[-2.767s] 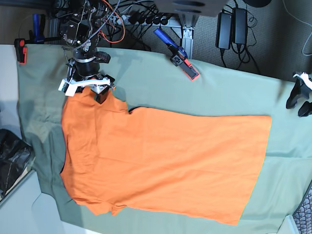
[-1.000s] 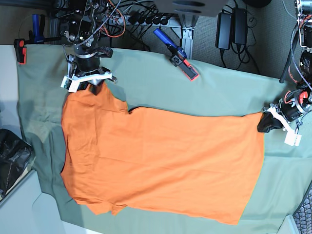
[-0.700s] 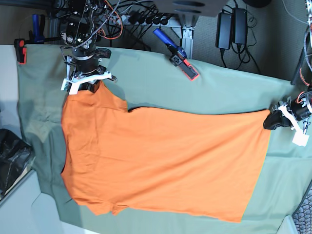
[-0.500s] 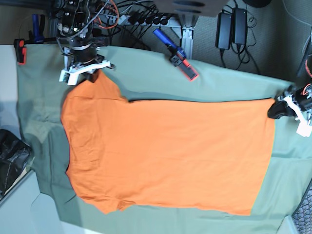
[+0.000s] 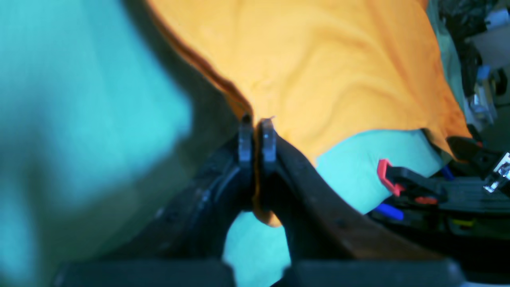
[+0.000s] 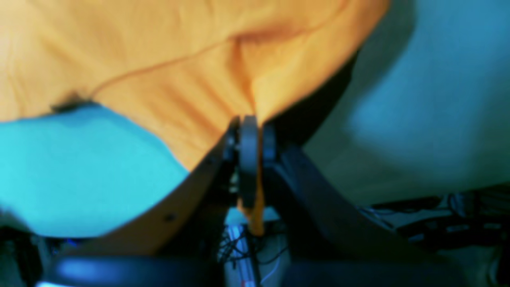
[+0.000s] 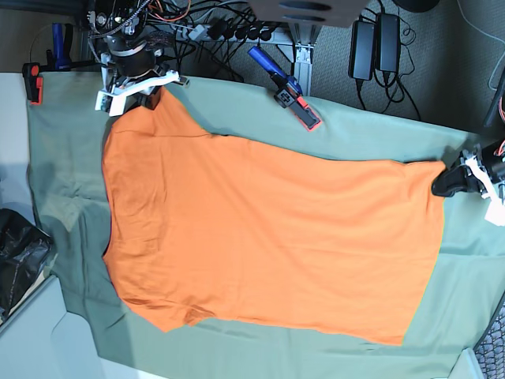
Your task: Fold the T-shirt properly
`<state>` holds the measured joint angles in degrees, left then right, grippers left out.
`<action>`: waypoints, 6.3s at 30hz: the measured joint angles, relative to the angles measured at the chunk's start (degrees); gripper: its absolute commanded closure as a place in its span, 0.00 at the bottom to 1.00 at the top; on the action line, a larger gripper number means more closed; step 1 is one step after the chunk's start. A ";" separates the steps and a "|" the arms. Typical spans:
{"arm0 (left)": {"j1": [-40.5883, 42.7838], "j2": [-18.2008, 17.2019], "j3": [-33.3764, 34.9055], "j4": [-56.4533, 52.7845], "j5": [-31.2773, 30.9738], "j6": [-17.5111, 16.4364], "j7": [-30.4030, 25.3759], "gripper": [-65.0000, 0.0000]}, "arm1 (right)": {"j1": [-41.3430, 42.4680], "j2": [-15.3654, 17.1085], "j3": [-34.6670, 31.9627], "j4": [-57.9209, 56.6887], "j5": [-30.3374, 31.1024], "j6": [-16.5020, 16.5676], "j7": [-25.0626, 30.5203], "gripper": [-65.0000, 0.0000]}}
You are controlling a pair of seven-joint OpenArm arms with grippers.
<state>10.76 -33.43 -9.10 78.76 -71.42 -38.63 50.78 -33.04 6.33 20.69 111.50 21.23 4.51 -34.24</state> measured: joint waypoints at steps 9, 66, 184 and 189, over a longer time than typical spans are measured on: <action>-0.35 -1.92 -0.22 3.82 -1.53 0.02 1.73 1.00 | 2.97 0.07 1.49 3.04 2.99 1.73 -2.01 1.00; -24.11 -0.15 6.27 -15.72 17.68 -0.46 -7.78 0.59 | 34.82 7.15 0.39 -28.48 4.35 11.15 -2.73 0.93; -23.82 10.47 0.81 -16.13 6.19 0.17 8.92 1.00 | 31.17 -0.74 12.17 -32.61 21.62 14.12 -8.33 1.00; -23.26 6.67 0.79 -16.11 4.96 0.17 10.40 1.00 | 28.55 -0.61 12.11 -30.03 22.88 14.19 -8.90 1.00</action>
<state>-12.49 -26.76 -8.32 62.65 -66.46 -38.46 61.19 -4.49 5.72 32.80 81.47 44.12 18.70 -43.13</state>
